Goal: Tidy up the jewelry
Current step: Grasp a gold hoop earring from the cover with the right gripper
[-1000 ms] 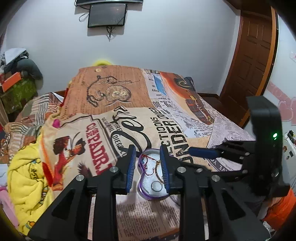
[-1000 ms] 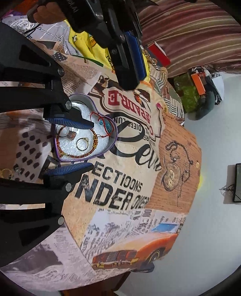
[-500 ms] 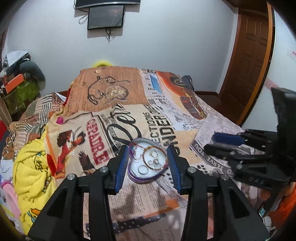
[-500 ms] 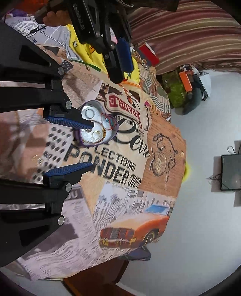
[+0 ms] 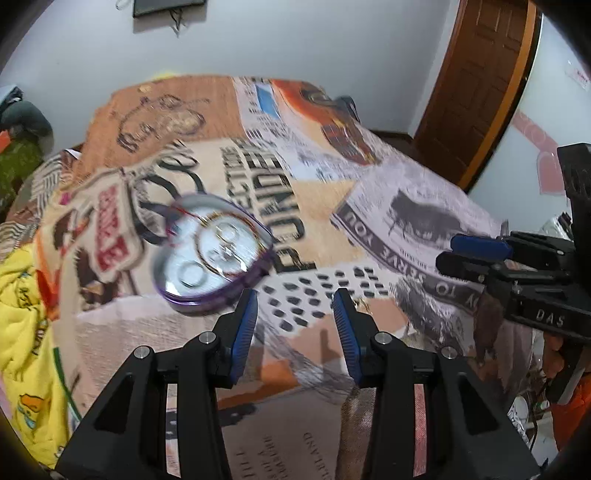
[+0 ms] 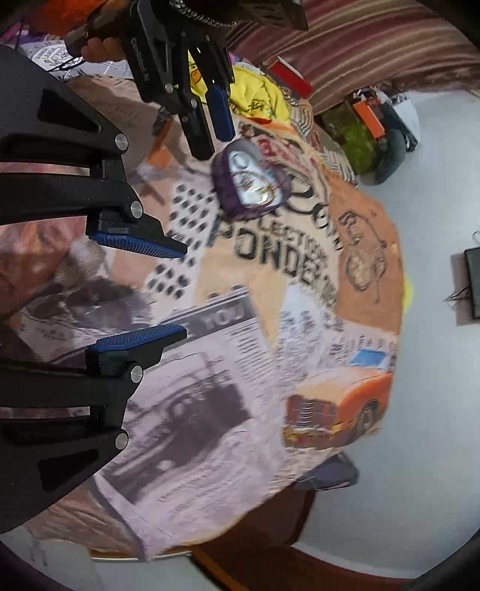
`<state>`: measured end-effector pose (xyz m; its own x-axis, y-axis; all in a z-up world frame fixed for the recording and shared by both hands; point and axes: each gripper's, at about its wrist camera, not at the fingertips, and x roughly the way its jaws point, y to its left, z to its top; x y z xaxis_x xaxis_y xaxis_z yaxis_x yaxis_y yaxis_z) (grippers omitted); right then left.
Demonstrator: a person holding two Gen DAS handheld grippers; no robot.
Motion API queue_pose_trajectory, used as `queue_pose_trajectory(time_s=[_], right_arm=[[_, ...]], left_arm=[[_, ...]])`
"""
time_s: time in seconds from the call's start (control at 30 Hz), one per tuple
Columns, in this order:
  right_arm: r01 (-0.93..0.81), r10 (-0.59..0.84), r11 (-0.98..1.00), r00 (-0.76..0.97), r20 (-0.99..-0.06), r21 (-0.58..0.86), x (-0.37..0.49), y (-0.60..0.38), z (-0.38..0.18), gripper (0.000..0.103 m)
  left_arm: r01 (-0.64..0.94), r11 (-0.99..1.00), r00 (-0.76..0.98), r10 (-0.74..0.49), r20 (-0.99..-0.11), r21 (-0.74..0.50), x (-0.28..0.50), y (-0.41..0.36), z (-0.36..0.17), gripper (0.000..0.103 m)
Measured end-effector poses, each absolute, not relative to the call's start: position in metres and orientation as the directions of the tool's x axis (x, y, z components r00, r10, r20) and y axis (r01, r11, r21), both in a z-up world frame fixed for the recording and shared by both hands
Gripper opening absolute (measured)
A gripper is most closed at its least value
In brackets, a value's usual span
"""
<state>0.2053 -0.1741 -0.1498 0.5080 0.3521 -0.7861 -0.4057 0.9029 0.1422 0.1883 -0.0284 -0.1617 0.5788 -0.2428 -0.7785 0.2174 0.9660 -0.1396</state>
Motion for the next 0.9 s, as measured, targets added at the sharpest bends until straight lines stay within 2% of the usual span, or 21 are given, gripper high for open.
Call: queue_pose_trajectory(time_s=[0.4, 0.47, 0.53, 0.57, 0.83, 0.9], right_arm=[[-0.47, 0.437, 0.848, 0.356, -0.826, 0.246, 0.205, -0.14, -0.204, 0.034], [-0.473, 0.442, 0.846, 0.366, -0.819, 0.245, 0.206, -0.139, -0.205, 0.028], [-0.473, 0.448, 0.844, 0.365, -0.816, 0.252, 0.207, -0.138, -0.206, 0.013], [-0.473, 0.452, 0.843, 0.363, -0.815, 0.257, 0.208, -0.139, -0.207, 0.01], [-0.469, 0.433, 0.854, 0.396, -0.81, 0.227, 0.197, -0.146, -0.202, 0.007], [-0.454, 0.429, 0.86, 0.401, -0.81, 0.231, 0.197, -0.153, -0.201, 0.007]], left_arm=[[0.192, 0.969, 0.515, -0.234, -0.825, -0.155, 0.193, -0.022, -0.201, 0.041], [0.185, 0.97, 0.518, -0.232, -0.823, -0.157, 0.193, -0.018, -0.202, 0.038], [0.184, 0.97, 0.52, -0.234, -0.822, -0.16, 0.194, -0.017, -0.203, 0.037], [0.185, 0.97, 0.52, -0.234, -0.821, -0.159, 0.195, -0.017, -0.203, 0.037], [0.236, 0.956, 0.503, -0.274, -0.82, -0.175, 0.202, -0.031, -0.204, 0.036], [0.255, 0.95, 0.494, -0.287, -0.82, -0.179, 0.205, -0.037, -0.205, 0.032]])
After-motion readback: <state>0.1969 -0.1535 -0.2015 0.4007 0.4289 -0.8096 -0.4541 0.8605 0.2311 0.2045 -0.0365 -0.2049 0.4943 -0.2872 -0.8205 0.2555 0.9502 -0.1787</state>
